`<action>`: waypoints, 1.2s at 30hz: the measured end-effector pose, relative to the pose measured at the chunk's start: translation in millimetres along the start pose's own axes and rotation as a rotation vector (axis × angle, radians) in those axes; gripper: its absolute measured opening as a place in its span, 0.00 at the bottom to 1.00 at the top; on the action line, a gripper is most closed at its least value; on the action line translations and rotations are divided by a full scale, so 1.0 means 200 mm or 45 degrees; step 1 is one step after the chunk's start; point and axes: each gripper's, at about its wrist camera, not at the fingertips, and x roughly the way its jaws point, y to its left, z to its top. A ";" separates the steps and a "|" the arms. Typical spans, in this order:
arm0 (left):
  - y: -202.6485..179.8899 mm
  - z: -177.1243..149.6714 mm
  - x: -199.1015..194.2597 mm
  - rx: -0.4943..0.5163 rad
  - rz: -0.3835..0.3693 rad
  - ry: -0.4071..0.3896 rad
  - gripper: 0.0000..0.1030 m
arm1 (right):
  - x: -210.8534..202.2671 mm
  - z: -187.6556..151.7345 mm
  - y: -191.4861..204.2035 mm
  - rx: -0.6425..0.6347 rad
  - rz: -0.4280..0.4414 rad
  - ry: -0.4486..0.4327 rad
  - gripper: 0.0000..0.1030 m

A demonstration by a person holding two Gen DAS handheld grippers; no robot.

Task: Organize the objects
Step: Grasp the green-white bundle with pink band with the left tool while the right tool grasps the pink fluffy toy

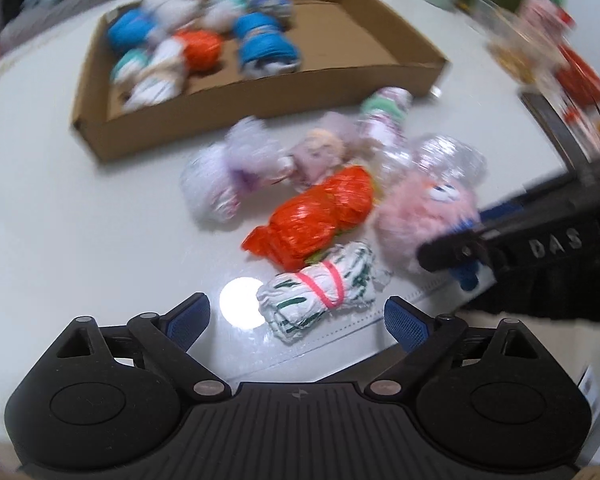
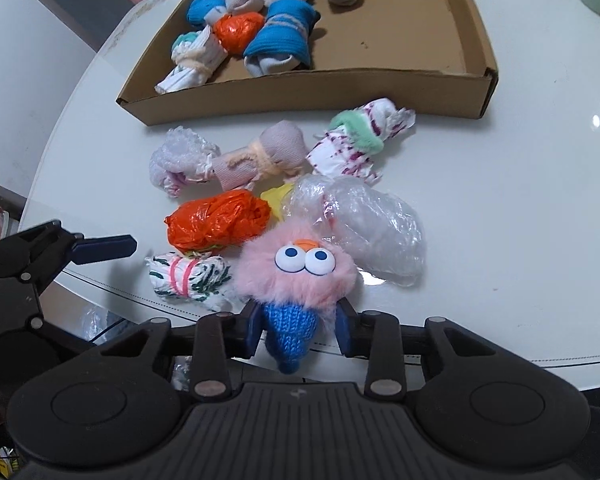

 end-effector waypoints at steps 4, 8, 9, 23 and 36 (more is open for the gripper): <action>0.00 -0.02 0.02 -0.111 0.019 -0.018 0.93 | 0.00 0.01 -0.02 0.018 -0.005 0.001 0.32; -0.04 -0.03 0.04 -0.130 0.055 -0.039 0.94 | 0.01 0.01 -0.01 0.004 0.003 0.004 0.32; -0.04 -0.03 0.04 -0.133 0.059 -0.046 0.94 | 0.00 0.01 -0.01 0.002 0.004 0.004 0.32; -0.16 -0.08 0.03 -0.209 0.223 -0.179 0.73 | -0.04 0.01 0.00 0.029 0.027 -0.016 0.32; -0.10 -0.07 -0.02 -0.256 0.202 -0.142 0.65 | -0.11 0.01 0.03 0.000 0.087 -0.051 0.32</action>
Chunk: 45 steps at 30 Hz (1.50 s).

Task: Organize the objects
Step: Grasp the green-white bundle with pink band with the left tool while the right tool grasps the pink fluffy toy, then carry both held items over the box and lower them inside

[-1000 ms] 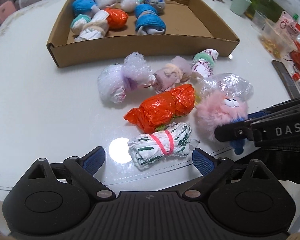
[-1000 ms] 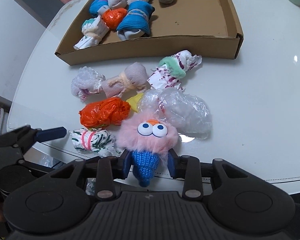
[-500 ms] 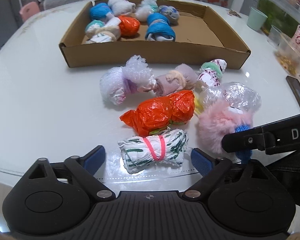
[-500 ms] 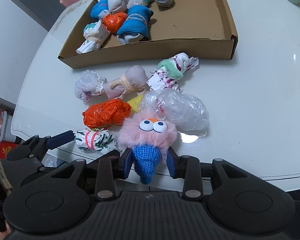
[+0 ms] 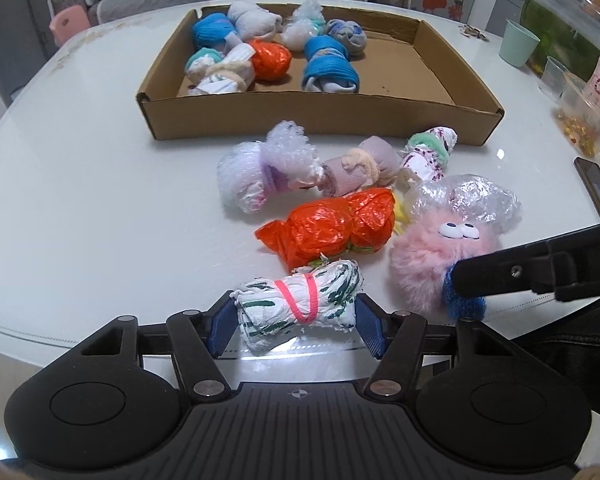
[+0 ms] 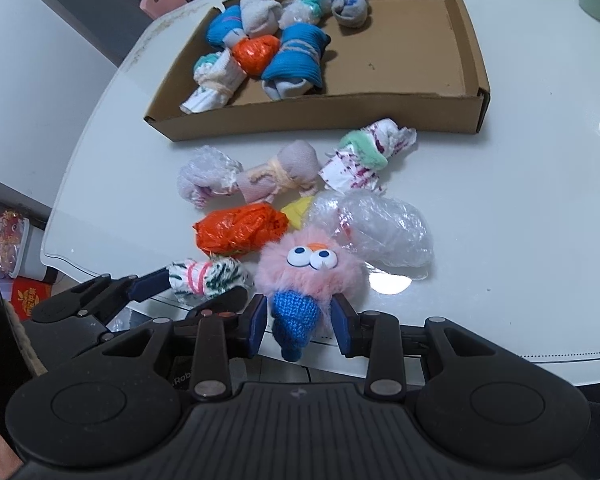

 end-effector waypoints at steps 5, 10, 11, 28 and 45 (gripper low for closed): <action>0.03 0.01 -0.01 -0.011 0.014 0.001 0.65 | -0.04 0.01 0.00 -0.008 0.018 -0.035 0.32; 0.03 0.01 0.01 0.008 0.021 0.009 0.66 | 0.00 0.01 -0.02 0.003 -0.002 -0.003 0.32; 0.03 0.01 0.02 0.013 0.020 0.008 0.66 | 0.02 0.00 -0.02 -0.001 -0.010 0.007 0.32; 0.01 0.03 -0.07 0.065 0.008 0.003 0.61 | -0.02 -0.03 0.02 -0.066 -0.031 -0.019 0.15; 0.12 0.61 -0.50 0.092 -0.044 -0.341 0.61 | -0.52 0.28 0.02 -0.176 0.085 -0.476 0.15</action>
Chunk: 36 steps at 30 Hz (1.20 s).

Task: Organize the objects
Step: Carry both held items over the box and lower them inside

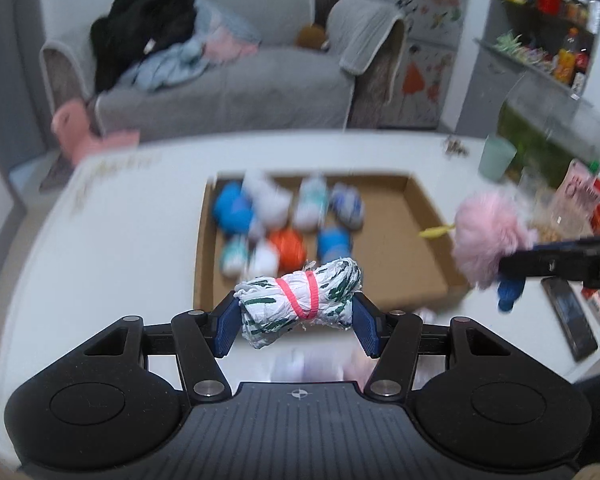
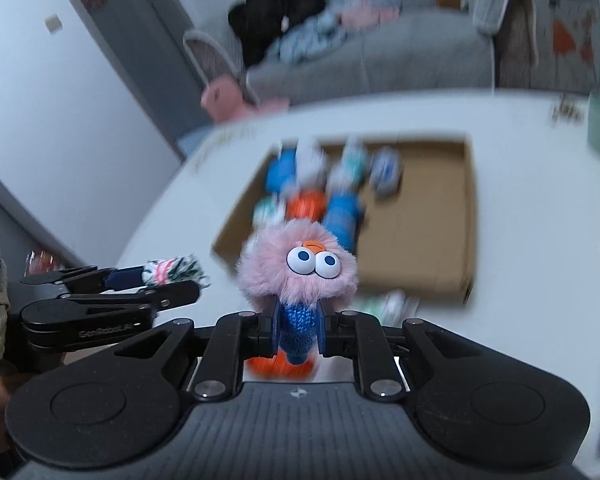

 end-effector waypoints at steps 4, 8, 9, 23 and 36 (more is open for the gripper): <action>-0.06 0.20 0.05 0.063 -0.065 -0.052 0.61 | -0.04 0.20 -0.06 -0.087 -0.061 -0.120 0.15; -0.20 0.31 0.21 0.077 -0.160 -0.045 0.61 | 0.06 0.36 -0.13 -0.129 -0.075 -0.169 0.15; -0.24 0.31 0.27 0.069 -0.199 -0.021 0.61 | 0.09 0.40 -0.15 -0.131 -0.081 -0.166 0.15; -0.35 0.07 1.01 0.074 -0.250 0.208 0.62 | 0.43 0.41 -0.30 -0.192 -0.104 0.016 0.15; -0.33 0.23 1.14 0.195 -0.130 0.152 0.62 | 0.68 0.45 -0.43 -0.149 -0.169 0.164 0.15</action>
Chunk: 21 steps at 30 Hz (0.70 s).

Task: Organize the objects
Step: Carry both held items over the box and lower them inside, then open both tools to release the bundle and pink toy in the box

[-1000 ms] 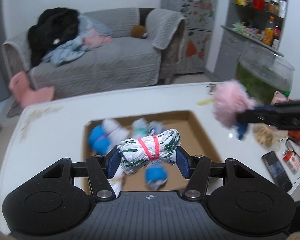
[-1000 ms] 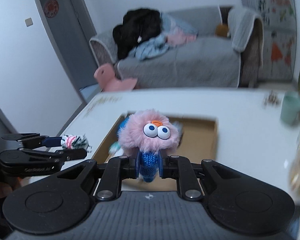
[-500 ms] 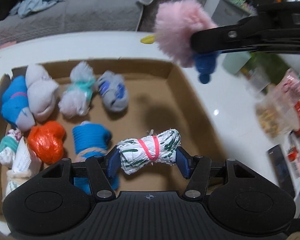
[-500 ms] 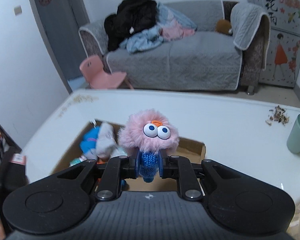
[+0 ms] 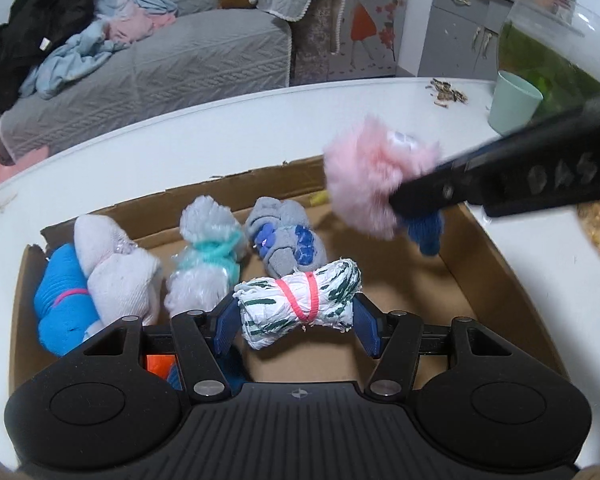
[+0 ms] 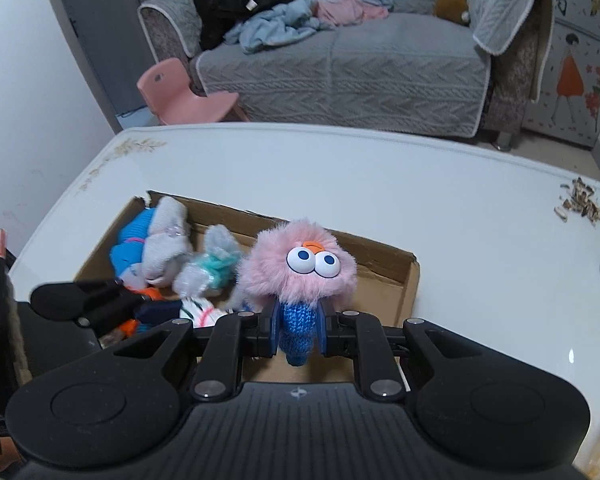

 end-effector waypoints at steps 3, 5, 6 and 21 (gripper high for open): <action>-0.02 0.01 -0.01 0.000 0.001 -0.002 0.62 | 0.04 0.00 -0.02 0.005 -0.001 0.028 0.15; -0.03 0.02 0.00 -0.001 -0.004 0.004 0.62 | 0.05 0.01 -0.03 0.002 0.006 0.039 0.15; -0.02 0.04 0.00 0.000 -0.006 0.008 0.62 | 0.05 0.01 -0.03 0.000 0.007 0.042 0.15; -0.03 0.11 0.11 0.100 -0.024 0.112 0.63 | 0.09 0.02 -0.06 -0.036 0.050 0.101 0.16</action>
